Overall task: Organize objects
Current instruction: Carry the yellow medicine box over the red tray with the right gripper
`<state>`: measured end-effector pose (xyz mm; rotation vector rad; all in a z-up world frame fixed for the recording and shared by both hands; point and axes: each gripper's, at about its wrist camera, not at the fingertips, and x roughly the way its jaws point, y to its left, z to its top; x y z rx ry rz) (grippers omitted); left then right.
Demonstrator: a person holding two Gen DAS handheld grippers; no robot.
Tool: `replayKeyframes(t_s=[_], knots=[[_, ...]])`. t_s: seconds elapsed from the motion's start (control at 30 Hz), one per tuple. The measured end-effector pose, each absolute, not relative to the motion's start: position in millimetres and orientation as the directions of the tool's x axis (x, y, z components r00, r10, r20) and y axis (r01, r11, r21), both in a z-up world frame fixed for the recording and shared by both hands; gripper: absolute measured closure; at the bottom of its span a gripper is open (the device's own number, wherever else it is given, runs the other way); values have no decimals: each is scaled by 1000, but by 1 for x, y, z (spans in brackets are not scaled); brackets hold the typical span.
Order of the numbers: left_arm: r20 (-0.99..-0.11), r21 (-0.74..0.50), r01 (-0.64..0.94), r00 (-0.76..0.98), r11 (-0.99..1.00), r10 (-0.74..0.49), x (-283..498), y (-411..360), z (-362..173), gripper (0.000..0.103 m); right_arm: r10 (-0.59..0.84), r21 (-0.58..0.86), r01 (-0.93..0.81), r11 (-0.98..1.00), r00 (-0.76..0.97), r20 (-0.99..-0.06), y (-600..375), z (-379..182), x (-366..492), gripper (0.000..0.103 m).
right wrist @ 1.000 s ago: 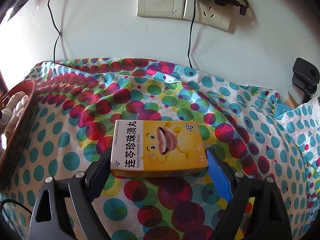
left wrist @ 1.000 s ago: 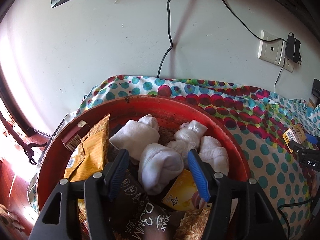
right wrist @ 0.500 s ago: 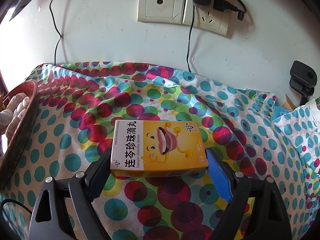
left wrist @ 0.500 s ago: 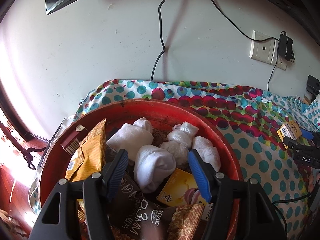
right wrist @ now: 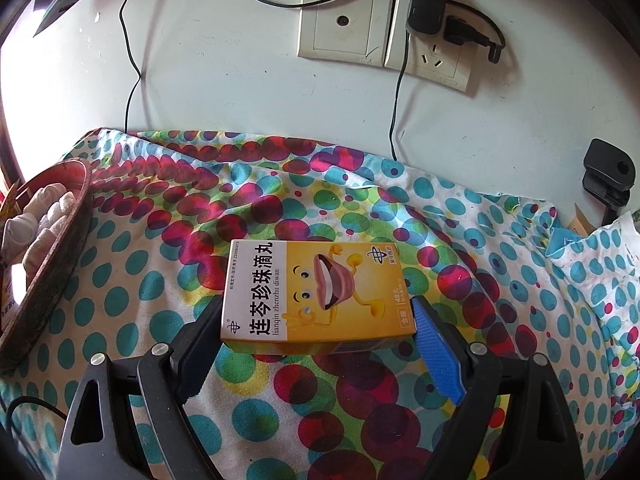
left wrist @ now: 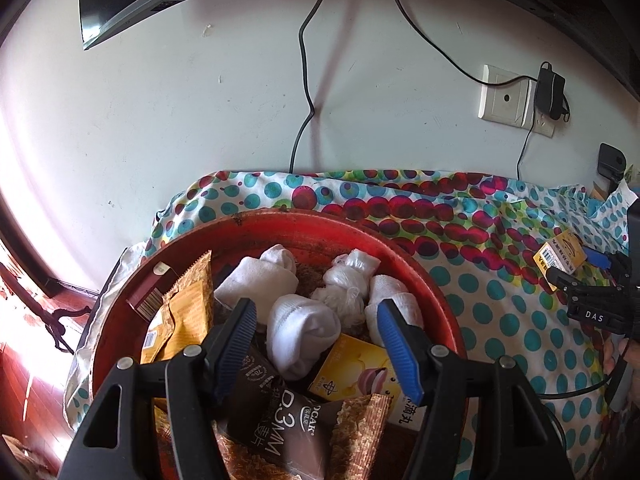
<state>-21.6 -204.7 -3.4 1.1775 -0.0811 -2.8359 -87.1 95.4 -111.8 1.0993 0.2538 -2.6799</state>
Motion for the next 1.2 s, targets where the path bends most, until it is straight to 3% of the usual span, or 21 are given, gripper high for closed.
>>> replayKeyframes(t_s=[1.2], knots=[[-669, 27, 134, -734, -991, -118, -3, -242, 35, 38, -455, 29, 572, -820, -620, -639, -40, -46, -43, 16]])
